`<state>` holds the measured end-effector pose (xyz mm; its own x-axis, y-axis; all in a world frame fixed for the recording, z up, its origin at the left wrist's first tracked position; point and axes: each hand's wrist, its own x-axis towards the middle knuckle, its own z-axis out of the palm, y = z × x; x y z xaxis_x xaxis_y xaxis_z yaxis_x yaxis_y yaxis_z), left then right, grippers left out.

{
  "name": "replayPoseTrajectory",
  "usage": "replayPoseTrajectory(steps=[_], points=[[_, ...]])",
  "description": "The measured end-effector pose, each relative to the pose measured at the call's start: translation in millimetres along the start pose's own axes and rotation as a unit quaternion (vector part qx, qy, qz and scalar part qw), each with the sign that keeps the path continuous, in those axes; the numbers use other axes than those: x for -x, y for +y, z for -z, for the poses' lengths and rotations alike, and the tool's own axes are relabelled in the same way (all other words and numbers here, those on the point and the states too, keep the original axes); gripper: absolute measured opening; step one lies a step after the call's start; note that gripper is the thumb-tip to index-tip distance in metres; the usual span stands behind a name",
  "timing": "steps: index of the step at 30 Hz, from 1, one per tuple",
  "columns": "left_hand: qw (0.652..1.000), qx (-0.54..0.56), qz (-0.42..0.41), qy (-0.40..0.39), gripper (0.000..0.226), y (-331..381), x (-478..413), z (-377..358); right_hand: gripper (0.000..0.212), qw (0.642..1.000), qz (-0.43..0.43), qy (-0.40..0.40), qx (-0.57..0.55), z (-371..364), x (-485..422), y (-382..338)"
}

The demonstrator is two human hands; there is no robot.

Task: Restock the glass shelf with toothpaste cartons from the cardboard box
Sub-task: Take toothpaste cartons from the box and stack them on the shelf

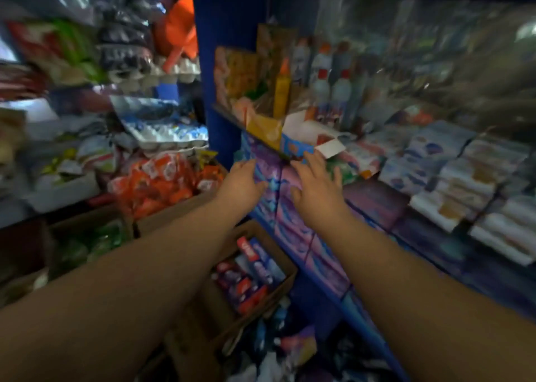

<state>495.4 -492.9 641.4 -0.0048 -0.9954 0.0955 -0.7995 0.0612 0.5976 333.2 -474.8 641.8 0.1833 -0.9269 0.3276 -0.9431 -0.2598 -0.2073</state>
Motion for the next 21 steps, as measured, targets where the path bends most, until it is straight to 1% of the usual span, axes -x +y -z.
replayPoseTrajectory(steps=[3,6,8,9,10,11,13,14,16,17,19,20,21], points=[[0.997,0.007,0.071,-0.027,0.064,-52,11,-36,0.055,0.998,0.007,-0.064,-0.014,-57,9,-5],[0.987,0.032,0.145,-0.06,0.055,-98,24,-69,0.055,0.988,-0.009,-0.136,-0.07,-115,19,-6],[0.972,0.067,0.203,-0.1,0.048,-129,32,-94,0.063,0.97,-0.032,-0.217,-0.109,-154,26,-5],[0.958,0.097,0.247,-0.111,0.047,-147,35,-108,0.07,0.961,-0.044,-0.245,-0.124,-171,29,-4],[0.939,0.132,0.296,-0.115,0.048,-163,39,-122,0.072,0.952,-0.065,-0.265,-0.139,-189,31,-2],[0.916,0.171,0.343,-0.116,0.049,-177,43,-136,0.068,0.943,-0.086,-0.284,-0.149,-204,32,0],[0.869,0.257,0.412,-0.1,0.049,-201,49,-164,0.063,0.922,-0.117,-0.334,-0.156,-240,35,4],[0.843,0.287,0.445,-0.095,0.05,-211,49,-177,0.063,0.91,-0.13,-0.361,-0.158,-258,36,5],[0.792,0.318,0.509,-0.112,0.054,-230,48,-200,0.065,0.89,-0.155,-0.395,-0.167,-291,36,5],[0.763,0.34,0.537,-0.122,0.057,-236,47,-210,0.066,0.881,-0.17,-0.406,-0.175,-305,35,5],[0.705,0.39,0.579,-0.129,0.064,-249,41,-229,0.069,0.851,-0.219,-0.432,-0.201,-330,31,4],[0.682,0.408,0.593,-0.134,0.065,-253,37,-236,0.07,0.837,-0.241,-0.444,-0.21,-341,30,5],[0.663,0.42,0.604,-0.138,0.064,-257,33,-244,0.072,0.831,-0.251,-0.452,-0.207,-352,28,7]])
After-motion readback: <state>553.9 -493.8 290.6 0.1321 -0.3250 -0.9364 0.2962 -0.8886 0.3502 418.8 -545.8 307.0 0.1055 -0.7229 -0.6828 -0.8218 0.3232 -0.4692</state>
